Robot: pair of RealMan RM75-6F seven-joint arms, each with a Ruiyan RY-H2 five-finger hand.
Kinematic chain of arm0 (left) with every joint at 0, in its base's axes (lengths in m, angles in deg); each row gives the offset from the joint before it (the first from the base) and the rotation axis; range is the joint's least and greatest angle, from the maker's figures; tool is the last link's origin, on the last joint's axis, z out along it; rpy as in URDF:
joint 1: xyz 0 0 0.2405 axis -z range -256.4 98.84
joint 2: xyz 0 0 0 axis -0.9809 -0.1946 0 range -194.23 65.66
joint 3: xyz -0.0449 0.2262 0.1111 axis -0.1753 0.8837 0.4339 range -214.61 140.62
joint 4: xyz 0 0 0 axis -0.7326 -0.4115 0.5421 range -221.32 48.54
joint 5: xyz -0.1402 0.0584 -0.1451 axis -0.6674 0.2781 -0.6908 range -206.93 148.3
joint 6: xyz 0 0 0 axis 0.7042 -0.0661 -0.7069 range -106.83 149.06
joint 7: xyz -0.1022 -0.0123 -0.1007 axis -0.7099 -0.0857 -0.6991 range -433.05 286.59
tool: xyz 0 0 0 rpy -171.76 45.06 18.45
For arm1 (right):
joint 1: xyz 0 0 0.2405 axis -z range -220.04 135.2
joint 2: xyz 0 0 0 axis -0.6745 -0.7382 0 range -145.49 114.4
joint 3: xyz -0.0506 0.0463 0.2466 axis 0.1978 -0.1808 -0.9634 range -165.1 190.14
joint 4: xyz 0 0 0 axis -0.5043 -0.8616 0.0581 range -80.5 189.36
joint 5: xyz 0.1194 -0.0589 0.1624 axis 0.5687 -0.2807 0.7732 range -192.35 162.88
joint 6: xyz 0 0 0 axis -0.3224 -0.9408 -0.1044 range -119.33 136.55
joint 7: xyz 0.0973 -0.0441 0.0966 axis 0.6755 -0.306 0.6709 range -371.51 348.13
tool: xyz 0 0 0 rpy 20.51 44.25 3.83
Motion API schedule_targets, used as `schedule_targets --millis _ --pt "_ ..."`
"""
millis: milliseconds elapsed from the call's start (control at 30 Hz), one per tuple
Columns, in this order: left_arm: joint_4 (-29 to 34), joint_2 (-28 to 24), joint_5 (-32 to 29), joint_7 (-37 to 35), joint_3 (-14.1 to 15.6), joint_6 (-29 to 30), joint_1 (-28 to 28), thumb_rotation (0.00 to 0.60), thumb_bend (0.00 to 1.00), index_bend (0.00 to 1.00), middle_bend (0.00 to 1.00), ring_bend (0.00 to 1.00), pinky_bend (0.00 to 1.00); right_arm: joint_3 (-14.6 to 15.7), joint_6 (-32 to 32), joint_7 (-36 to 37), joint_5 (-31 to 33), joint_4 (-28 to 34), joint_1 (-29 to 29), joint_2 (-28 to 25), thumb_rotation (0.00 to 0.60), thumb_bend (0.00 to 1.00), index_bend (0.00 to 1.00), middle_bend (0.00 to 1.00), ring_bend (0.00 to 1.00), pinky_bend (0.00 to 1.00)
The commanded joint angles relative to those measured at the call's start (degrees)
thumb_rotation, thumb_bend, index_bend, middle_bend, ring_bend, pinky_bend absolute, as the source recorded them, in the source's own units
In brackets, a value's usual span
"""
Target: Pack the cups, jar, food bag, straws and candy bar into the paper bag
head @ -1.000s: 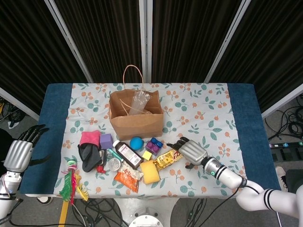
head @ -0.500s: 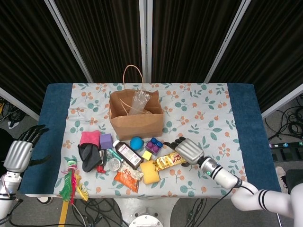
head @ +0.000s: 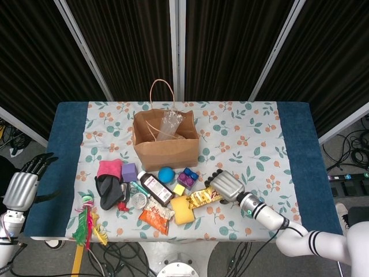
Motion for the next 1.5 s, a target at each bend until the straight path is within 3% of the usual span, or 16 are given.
schedule_targets --millis 33,200,300,467,667,767,900,1033,1133,1333,1500 --pt "-0.04 0.07 0.03 0.00 0.01 -0.01 0.01 0.600 0.13 0.23 0.25 0.15 0.25 -0.02 -0.80 -0.66 -0.03 0.08 0.36 0.29 0.600 0.01 0.47 0.43 0.37 0.36" --pt "-0.02 -0.06 0.00 -0.09 -0.08 0.11 -0.02 0.600 0.13 0.23 0.25 0.15 0.25 -0.24 -2.71 -1.62 -0.64 -0.12 0.93 0.88 0.600 0.14 0.59 0.51 0.45 0.46" --pt "0.28 -0.20 0.15 -0.04 0.02 0.25 -0.09 0.600 0.13 0.23 0.25 0.15 0.25 -0.45 -4.45 -1.21 -1.41 1.00 1.41 0.44 0.600 0.17 0.61 0.53 0.47 0.48" --pt "1.01 -0.57 0.36 0.21 0.08 0.38 -0.10 0.600 0.13 0.23 0.25 0.16 0.25 -3.43 -10.51 1.35 -4.20 8.71 1.61 -5.07 0.600 0.18 0.61 0.53 0.47 0.48" --pt "2.18 -0.85 0.70 0.88 -0.05 0.57 0.12 0.600 0.13 0.23 0.25 0.15 0.25 -13.75 -17.87 2.82 -2.62 23.56 1.15 -17.40 0.600 0.18 0.61 0.53 0.47 0.48" --pt "2.58 -0.93 0.83 1.03 0.01 0.48 0.22 0.600 0.13 0.23 0.25 0.15 0.25 -19.39 -19.07 0.59 0.99 27.49 -0.08 -21.00 0.600 0.18 0.61 0.53 0.47 0.48" --pt "3.26 -1.35 1.41 1.16 0.05 0.63 0.50 0.600 0.13 0.23 0.25 0.15 0.25 -26.49 -17.65 -4.37 8.09 29.25 -4.27 -22.90 0.600 0.18 0.62 0.54 0.47 0.48" --pt "4.25 -1.99 1.37 0.97 -0.32 1.29 0.45 0.600 0.13 0.23 0.25 0.15 0.25 -31.02 -15.02 -15.88 14.70 26.58 -11.21 -22.31 0.600 0.18 0.62 0.54 0.47 0.48" --pt "4.83 -2.23 1.03 0.55 -0.43 1.30 0.31 0.600 0.13 0.23 0.25 0.16 0.25 -31.89 -12.77 -26.17 19.10 22.87 -17.14 -20.62 0.600 0.18 0.62 0.54 0.47 0.48" --pt "4.65 -2.14 0.83 -0.51 -0.59 1.39 0.26 0.600 0.13 0.23 0.25 0.15 0.25 -30.65 -9.47 -43.41 28.26 14.45 -27.76 -15.93 0.600 0.18 0.62 0.54 0.47 0.48" --pt "3.71 -2.00 0.41 -2.01 -1.02 1.35 0.41 0.600 0.13 0.23 0.25 0.15 0.25 -27.52 -7.30 -53.73 35.09 7.86 -35.28 -11.28 0.600 0.18 0.62 0.54 0.47 0.48"
